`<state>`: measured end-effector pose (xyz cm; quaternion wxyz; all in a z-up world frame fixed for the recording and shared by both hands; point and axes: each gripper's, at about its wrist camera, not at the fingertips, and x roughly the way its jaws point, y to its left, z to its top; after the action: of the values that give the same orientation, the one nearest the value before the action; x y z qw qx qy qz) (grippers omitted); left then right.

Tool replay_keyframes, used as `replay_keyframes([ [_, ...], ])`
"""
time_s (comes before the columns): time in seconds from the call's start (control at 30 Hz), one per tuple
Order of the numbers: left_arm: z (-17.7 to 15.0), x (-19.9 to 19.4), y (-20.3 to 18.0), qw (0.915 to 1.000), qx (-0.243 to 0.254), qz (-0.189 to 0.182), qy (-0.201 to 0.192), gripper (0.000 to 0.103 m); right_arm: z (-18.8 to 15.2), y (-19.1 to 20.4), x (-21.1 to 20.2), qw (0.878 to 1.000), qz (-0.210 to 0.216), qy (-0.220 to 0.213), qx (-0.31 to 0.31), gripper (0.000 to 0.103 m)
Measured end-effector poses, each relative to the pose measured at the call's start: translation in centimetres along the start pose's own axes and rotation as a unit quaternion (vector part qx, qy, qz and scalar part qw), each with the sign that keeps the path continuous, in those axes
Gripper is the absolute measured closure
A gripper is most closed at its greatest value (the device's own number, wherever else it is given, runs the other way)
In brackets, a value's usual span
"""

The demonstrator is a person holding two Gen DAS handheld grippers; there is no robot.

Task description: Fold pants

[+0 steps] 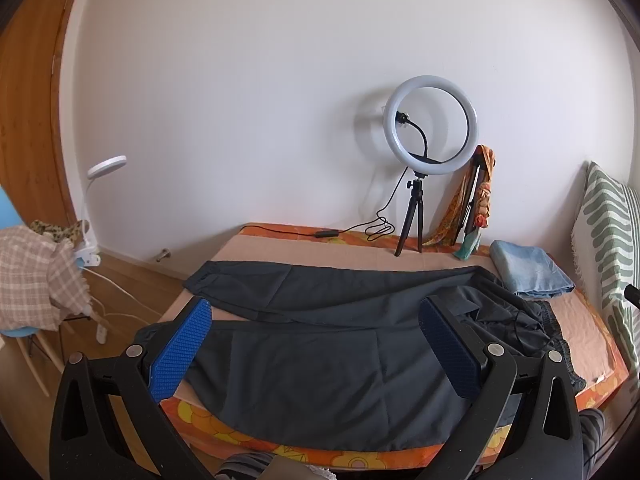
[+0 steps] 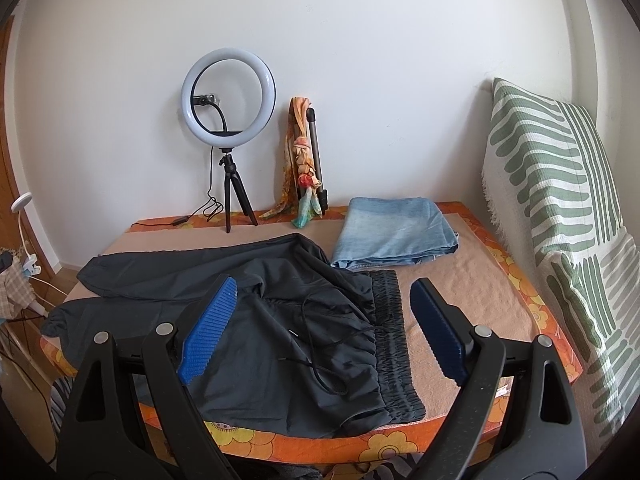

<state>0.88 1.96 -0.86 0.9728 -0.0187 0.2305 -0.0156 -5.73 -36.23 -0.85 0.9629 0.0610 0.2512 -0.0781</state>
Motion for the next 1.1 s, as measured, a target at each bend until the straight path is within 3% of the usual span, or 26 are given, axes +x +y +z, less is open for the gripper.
replay_keyframes([
  [0.57, 0.1, 1.4, 2.3, 0.9997, -0.008, 0.014, 0.015, 0.000, 0.8, 1.8, 0.9, 0.999, -0.016, -0.011, -0.029, 0.003],
  [0.87, 1.1, 2.4, 6.2, 0.9987, -0.050, -0.009, 0.000, 0.000, 1.4, 3.2, 2.9, 0.999, -0.027, -0.009, -0.045, 0.000],
  [1.1, 2.0, 4.3, 9.3, 0.9988, -0.046, 0.011, 0.010, 0.000, 2.0, 5.2, 5.7, 0.997, -0.016, 0.001, -0.073, 0.000],
])
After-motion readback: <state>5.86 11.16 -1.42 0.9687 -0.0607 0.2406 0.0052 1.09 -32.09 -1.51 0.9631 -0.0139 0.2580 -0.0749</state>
